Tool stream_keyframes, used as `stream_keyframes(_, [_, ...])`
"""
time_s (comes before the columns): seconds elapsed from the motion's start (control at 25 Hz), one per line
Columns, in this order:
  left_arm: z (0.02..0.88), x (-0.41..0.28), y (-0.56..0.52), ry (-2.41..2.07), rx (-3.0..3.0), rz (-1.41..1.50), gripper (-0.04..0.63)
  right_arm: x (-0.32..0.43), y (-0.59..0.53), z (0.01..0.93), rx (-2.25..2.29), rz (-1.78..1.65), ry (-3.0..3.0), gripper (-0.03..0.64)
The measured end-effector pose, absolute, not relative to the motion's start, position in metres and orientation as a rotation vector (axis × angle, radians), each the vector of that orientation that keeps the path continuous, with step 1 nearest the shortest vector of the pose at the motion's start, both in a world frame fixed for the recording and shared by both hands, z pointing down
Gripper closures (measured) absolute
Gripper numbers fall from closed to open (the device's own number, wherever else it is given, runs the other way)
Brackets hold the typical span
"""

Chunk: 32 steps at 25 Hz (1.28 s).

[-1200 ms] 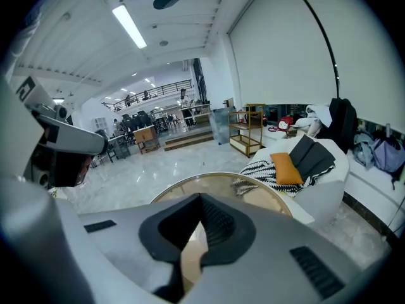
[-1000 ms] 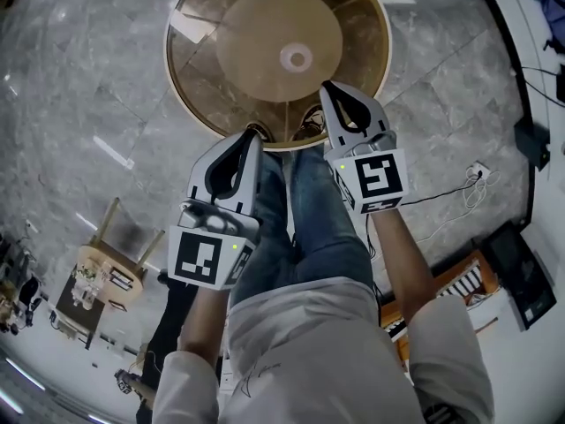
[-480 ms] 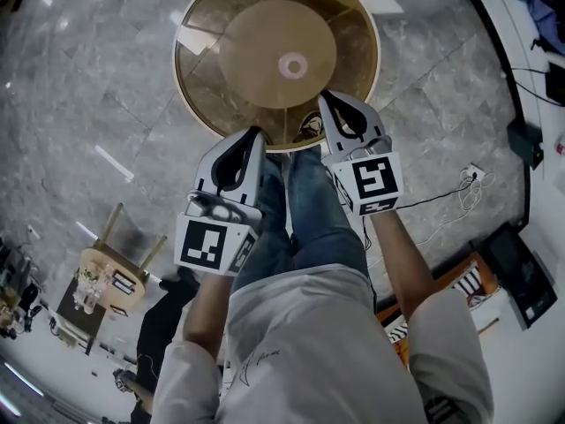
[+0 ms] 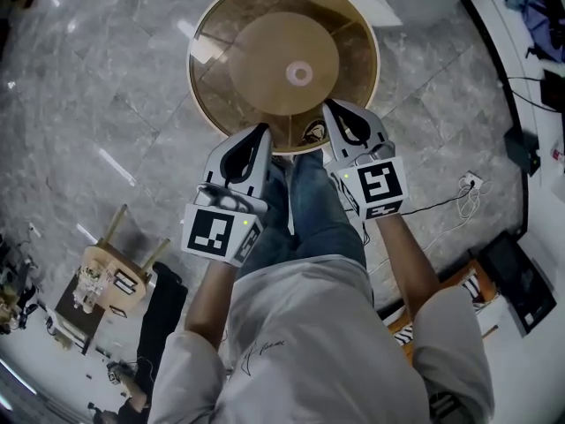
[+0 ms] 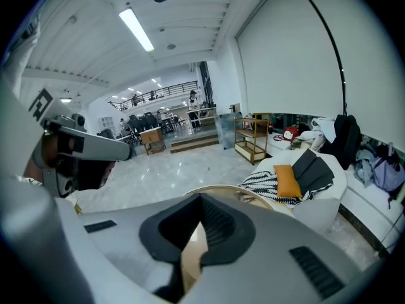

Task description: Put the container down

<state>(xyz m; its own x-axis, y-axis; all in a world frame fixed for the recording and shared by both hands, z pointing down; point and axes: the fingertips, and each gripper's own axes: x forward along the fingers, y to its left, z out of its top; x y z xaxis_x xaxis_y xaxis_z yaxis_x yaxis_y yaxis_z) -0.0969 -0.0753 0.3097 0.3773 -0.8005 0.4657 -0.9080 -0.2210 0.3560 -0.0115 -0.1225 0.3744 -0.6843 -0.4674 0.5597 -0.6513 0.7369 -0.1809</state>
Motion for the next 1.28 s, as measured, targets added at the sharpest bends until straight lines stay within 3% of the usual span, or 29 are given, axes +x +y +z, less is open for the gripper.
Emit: stream_keyframes(1.28, [0.204,-0.091,-0.059,-1.387,2.165,0.104,0.577,-0.01,-0.091,0.246,0.8,0.477,-2.548,0.601])
